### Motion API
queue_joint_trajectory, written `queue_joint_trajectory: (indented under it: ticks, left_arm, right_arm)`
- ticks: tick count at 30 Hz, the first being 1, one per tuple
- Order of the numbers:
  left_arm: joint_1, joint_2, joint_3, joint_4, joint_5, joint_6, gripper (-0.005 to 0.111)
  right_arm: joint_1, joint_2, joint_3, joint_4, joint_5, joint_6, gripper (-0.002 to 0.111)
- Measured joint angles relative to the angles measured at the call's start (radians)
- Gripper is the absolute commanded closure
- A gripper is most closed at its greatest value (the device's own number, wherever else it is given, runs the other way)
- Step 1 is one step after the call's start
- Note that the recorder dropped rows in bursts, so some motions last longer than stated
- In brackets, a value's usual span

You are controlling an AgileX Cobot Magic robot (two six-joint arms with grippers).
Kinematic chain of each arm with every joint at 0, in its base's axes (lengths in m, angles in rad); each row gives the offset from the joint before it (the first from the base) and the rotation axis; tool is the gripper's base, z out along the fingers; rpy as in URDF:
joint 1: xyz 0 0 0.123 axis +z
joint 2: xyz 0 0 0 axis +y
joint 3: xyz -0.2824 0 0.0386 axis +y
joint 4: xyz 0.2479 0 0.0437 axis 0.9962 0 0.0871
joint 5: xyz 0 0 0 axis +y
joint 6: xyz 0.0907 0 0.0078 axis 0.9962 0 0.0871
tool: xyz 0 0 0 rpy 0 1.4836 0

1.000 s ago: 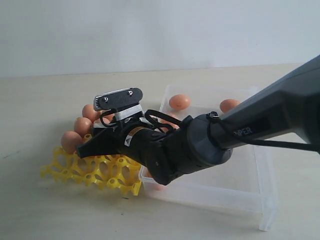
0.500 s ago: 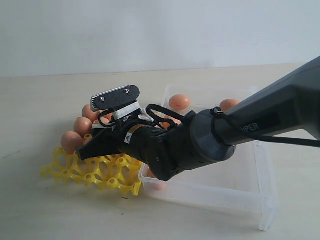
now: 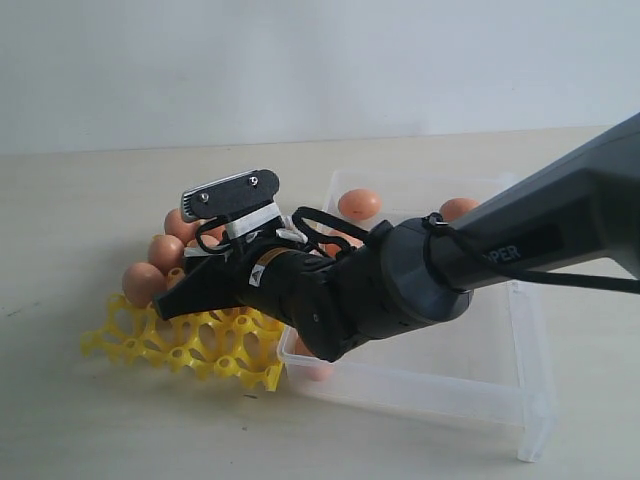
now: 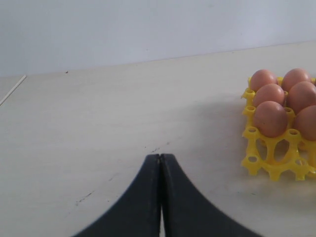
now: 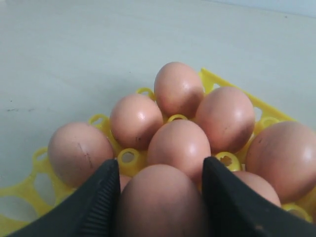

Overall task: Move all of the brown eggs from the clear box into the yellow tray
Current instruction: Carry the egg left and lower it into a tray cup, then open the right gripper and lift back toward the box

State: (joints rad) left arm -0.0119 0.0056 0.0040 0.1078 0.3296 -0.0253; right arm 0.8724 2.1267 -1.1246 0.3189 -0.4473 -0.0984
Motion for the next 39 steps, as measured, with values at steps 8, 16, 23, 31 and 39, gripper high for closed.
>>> queue_joint_trajectory:
  ticks: [8, 16, 23, 31, 39]
  left_arm:
    - [0.0, 0.0, 0.0, 0.0, 0.0, 0.0, 0.107]
    - [0.0, 0.0, 0.0, 0.0, 0.0, 0.0, 0.107]
    - [0.0, 0.0, 0.0, 0.0, 0.0, 0.0, 0.107]
    - [0.0, 0.0, 0.0, 0.0, 0.0, 0.0, 0.107]
    - [0.0, 0.0, 0.0, 0.0, 0.0, 0.0, 0.107]
  right_arm:
    - [0.0, 0.0, 0.0, 0.0, -0.006, 0.0, 0.054]
    - [0.0, -0.001, 0.0, 0.0, -0.008, 0.0, 0.052]
    - [-0.002, -0.099, 0.0, 0.004, 0.044, -0.044, 0.068]
    - [-0.087, -0.337, 0.0, 0.023, 0.455, -0.212, 0.108]
    - [-0.306, -0.4, -0.027, 0.0, 0.797, -0.214, 0.101]
